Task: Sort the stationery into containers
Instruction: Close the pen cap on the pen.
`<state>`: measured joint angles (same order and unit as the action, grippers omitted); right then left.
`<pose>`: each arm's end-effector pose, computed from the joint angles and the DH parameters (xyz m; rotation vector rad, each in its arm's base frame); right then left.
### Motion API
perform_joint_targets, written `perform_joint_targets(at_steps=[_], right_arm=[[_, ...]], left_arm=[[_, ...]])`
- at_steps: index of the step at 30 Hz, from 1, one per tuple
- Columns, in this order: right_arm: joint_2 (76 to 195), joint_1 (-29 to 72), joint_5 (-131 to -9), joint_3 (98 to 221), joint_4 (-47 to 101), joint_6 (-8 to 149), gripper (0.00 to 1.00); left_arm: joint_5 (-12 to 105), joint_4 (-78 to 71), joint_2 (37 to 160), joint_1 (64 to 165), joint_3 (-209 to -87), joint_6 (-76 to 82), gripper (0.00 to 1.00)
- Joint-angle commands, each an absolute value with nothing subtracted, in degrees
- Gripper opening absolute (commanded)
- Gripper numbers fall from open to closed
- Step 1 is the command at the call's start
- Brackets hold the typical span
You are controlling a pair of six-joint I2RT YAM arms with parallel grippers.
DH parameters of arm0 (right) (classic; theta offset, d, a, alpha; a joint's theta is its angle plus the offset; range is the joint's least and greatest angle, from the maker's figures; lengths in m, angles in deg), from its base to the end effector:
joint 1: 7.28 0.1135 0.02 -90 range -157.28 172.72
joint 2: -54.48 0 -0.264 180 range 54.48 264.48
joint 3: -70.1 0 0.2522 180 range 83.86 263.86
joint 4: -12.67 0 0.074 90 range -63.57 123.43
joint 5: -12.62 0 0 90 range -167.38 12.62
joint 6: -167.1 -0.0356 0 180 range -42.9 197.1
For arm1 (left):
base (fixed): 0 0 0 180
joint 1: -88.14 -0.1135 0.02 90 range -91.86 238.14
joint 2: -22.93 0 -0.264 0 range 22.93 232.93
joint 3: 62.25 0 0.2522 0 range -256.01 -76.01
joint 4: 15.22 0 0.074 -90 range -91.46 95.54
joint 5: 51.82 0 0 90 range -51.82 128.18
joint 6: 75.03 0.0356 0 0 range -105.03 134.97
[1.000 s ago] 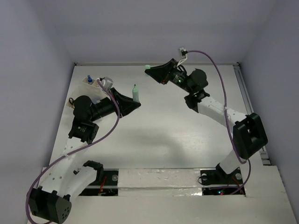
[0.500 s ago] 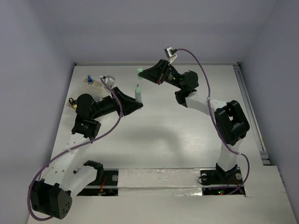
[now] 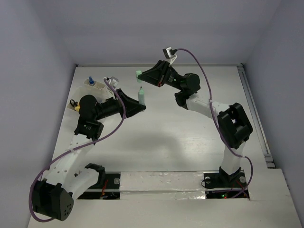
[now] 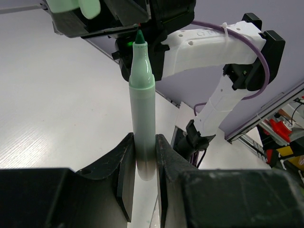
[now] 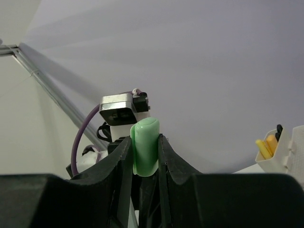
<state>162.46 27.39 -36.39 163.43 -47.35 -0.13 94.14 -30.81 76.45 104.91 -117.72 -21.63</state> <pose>0.3291 0.2560 0.3726 -0.4421 1.1491 2.0282 0.1874 -0.0873 0.3627 0.6807 1.3937 -1.3657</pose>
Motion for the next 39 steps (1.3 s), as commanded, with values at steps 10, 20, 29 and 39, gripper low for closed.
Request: perform_joint_targets(at_steps=[10, 20, 29, 39], right_arm=[[157.1, 30.3, -36.2, 163.6, -64.5, 4.1, 0.0], [156.9, 30.3, -36.0, 162.6, -64.7, 4.8, 0.0], [158.7, 30.3, -35.7, 162.9, -66.1, 2.8, 0.0], [158.5, 30.9, -35.4, 162.1, -65.9, 3.1, 0.0]], left_arm=[[92.5, -30.6, 74.9, 104.7, -118.1, -18.8, 0.0], [91.6, -29.9, 73.9, 104.1, -118.3, -18.0, 0.0], [91.6, -31.9, 71.7, 104.1, -117.8, -18.5, 0.0], [91.3, -32.8, 72.3, 103.1, -117.7, -19.7, 0.0]])
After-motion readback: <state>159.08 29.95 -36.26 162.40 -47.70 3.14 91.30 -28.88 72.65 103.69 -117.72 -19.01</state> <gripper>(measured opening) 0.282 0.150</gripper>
